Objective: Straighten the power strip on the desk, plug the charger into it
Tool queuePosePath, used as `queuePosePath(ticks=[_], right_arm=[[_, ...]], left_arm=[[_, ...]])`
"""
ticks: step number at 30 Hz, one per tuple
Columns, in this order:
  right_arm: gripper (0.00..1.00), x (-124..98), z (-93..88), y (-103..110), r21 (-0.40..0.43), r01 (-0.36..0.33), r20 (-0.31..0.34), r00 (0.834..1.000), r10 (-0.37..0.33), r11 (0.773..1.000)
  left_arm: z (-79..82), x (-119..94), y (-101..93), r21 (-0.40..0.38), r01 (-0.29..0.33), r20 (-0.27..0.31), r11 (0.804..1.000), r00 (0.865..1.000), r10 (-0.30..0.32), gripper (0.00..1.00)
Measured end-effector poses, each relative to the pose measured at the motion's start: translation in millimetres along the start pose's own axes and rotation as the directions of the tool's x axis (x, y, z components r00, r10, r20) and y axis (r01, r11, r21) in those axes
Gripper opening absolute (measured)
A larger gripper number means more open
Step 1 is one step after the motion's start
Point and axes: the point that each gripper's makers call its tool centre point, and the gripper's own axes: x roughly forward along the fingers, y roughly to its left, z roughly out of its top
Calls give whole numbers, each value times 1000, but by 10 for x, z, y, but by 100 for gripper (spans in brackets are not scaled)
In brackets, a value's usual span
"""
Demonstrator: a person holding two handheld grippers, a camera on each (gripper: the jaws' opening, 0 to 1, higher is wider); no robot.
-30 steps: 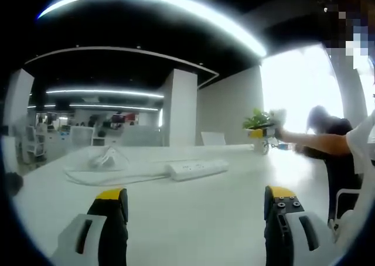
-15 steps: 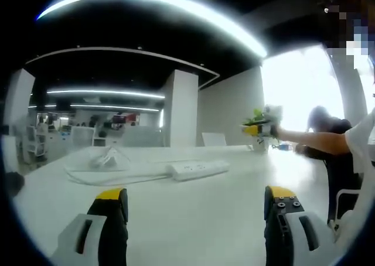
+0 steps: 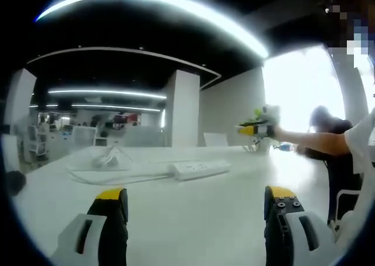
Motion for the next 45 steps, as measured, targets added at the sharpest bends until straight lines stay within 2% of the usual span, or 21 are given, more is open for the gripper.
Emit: queuePosePath(ticks=[13, 22, 28, 45], right_arm=[[24, 56, -79, -18, -37, -1, -52, 999, -1, 999], [24, 130, -138, 5, -90, -16, -119, 993, 5, 996], [24, 177, -172, -3, -139, -25, -182, 983, -1, 990], [24, 268, -314, 39, -225, -81, -307, 952, 8, 971]], left_arm=[[1, -9, 4, -1, -2, -2, 1000, 1000, 2, 99], [2, 1, 8, -3, 0, -2, 1000, 1000, 0, 99], [2, -6, 26, -2, -4, -1, 1000, 1000, 4, 99], [-23, -32, 45, -8, -8, -4, 1000, 1000, 8, 99]])
